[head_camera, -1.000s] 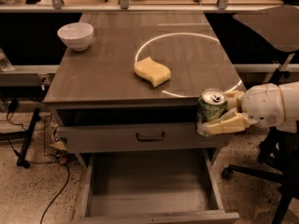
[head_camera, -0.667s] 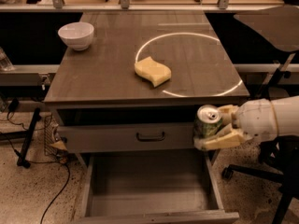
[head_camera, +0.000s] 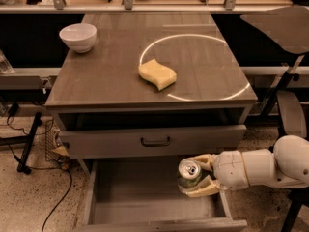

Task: Place green can into middle drawer

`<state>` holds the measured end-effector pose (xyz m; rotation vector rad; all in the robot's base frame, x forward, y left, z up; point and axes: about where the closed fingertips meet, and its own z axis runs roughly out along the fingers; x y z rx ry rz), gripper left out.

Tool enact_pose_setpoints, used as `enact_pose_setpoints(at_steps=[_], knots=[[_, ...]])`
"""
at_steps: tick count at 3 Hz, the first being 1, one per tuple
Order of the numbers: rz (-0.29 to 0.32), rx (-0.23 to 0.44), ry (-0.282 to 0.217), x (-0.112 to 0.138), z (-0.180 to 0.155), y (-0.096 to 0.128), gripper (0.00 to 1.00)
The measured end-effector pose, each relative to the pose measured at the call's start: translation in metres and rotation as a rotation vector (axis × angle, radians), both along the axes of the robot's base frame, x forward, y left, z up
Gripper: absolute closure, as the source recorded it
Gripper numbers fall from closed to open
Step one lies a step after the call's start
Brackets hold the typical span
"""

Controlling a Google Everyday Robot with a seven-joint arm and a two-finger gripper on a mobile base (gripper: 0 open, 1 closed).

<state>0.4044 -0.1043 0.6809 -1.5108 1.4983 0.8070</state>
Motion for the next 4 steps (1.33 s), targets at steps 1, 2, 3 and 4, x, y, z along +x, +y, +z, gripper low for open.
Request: enact_pose_setpoints(at_steps=[1,2,3,4], knots=[[0.000,0.000,0.000,0.000,0.000,0.000,1.00],[-0.017,0.045,-0.017,0.000,-0.032,0.020,1.00],[-0.039,0.073,-0.039,0.009,-0.068,0.037,1.00],[-0.038,0.110,-0.033,0.045,-0.125,0.061,1.00]])
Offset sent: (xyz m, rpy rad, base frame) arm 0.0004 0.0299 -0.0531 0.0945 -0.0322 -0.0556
